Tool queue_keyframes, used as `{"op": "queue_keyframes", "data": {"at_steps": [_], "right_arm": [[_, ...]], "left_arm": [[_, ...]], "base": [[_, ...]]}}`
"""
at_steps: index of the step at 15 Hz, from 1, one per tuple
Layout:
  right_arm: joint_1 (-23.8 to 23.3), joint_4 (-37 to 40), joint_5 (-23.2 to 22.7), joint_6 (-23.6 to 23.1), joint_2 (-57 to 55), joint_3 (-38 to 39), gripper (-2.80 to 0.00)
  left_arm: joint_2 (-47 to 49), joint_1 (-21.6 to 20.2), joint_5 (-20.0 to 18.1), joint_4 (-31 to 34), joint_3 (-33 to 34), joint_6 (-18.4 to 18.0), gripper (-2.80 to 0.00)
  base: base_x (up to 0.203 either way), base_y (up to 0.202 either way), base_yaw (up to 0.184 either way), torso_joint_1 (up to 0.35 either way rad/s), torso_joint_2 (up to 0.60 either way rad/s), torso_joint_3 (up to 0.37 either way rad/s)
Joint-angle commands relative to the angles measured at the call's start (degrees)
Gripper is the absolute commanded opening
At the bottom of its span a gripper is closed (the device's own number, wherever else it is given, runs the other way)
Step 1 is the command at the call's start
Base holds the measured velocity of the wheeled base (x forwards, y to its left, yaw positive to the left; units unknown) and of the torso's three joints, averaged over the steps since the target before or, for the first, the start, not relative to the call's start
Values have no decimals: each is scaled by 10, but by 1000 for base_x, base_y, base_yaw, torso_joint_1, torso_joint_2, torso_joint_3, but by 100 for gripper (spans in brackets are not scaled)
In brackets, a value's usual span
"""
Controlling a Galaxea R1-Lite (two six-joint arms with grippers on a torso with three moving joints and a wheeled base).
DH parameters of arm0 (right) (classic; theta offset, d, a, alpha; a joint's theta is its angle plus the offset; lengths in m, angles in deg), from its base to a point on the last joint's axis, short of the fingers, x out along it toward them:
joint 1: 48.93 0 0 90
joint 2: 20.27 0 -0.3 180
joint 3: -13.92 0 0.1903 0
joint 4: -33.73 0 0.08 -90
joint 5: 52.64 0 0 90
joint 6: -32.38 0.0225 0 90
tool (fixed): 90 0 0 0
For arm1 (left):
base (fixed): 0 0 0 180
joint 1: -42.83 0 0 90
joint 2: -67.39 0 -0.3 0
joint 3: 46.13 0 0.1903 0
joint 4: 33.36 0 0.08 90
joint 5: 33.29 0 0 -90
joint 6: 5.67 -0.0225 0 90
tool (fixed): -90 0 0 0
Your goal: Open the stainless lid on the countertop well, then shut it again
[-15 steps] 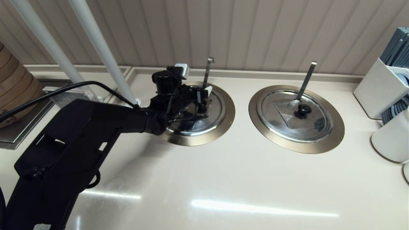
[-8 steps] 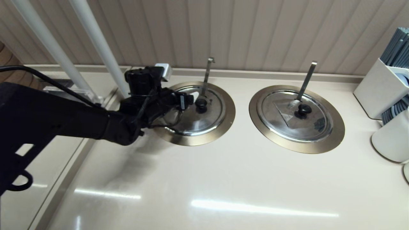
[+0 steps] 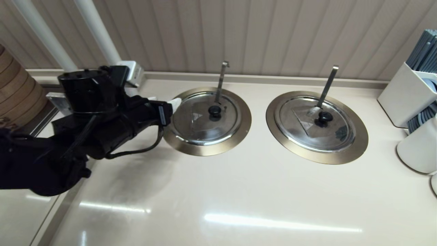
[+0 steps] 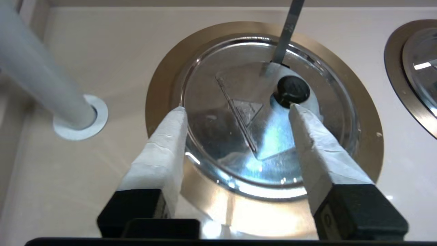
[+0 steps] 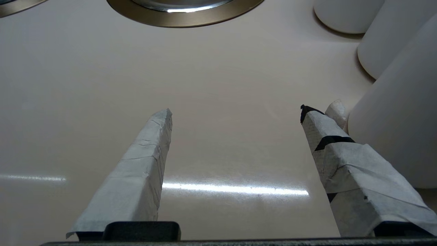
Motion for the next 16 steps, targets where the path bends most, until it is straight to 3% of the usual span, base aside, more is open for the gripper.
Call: {"op": "queue_keyframes", "data": {"at_steps": [1,3,7,10,14,16], "right_arm": [[0,0,0,0,-1,4,0],[0,0,0,0,-1,4,0],[0,0,0,0,-1,4,0],[0,0,0,0,-1,4,0],[0,0,0,0,-1,4,0],[0,0,0,0,-1,4,0]], "left_arm": [[-76,0,4,13,44,0,-280],[-126,0,24,56,84,-4,-280],[-242,-9,52,104,174,-61,-280],[-330,-27,113,154,232,-74,-280],[-439,-102,182,299,252,-71,-280],[-462,-141,205,313,256,-62,-280]], "base": [[0,0,0,0,0,0],[0,0,0,0,0,0],[0,0,0,0,0,0],[0,0,0,0,0,0],[0,0,0,0,0,0],[0,0,0,0,0,0]]}}
